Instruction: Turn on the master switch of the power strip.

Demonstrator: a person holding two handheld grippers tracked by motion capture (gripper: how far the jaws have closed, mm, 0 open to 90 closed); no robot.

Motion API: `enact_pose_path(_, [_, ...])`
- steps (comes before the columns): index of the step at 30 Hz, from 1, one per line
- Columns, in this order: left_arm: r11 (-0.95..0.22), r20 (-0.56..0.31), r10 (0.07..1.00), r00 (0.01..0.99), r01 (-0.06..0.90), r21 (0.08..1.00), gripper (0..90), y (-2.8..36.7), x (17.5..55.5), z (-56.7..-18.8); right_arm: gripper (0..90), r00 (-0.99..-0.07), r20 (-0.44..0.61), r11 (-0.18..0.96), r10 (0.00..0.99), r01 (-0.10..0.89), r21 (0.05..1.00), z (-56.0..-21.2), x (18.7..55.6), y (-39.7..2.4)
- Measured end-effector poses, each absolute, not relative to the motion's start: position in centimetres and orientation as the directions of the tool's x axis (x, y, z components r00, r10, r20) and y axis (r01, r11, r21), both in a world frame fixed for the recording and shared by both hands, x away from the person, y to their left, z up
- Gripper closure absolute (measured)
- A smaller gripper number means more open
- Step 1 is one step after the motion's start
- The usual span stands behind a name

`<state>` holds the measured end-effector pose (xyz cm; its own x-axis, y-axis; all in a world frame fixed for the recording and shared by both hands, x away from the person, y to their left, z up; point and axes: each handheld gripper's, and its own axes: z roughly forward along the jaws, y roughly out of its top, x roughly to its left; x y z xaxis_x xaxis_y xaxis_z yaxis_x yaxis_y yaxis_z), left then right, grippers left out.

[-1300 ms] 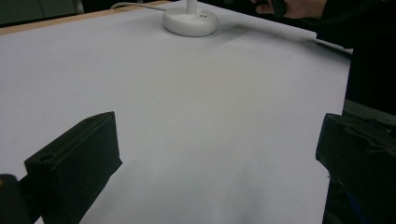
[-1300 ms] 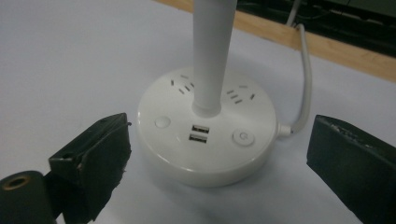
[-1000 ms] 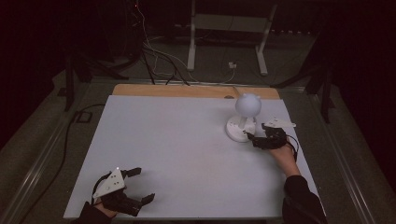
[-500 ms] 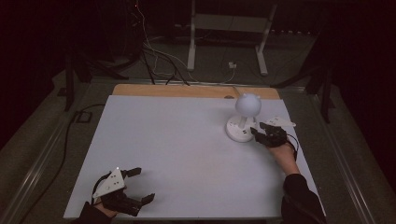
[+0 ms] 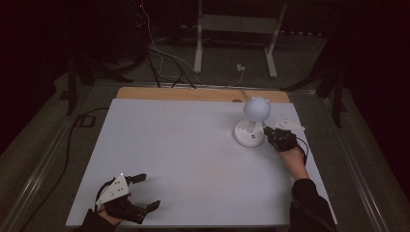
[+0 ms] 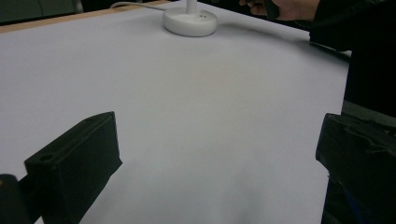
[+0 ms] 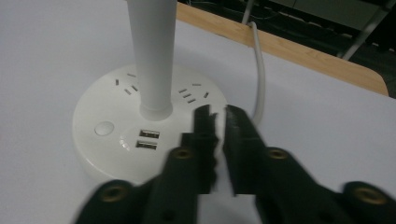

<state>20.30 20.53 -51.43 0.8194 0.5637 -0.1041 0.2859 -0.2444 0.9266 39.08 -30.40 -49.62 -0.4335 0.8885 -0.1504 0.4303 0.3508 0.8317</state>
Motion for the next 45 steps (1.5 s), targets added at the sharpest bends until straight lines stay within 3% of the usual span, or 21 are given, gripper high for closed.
enact_pose_path(14, [-0.244, -0.105, 0.564, 0.819, 0.287, 0.926, 0.3, 20.5, 20.3, -51.5, 90.0, -0.447, -0.114, 0.338, 0.887, 0.462, 0.82, -50.2, 39.9, -29.6])
enact_pose_path(45, [-0.246, -0.106, 0.563, 0.819, 0.289, 0.925, 0.3, 20.4, 20.3, -51.5, 90.0, -0.425, -0.135, 0.346, 0.895, 0.473, 0.81, -51.4, 40.4, -29.1])
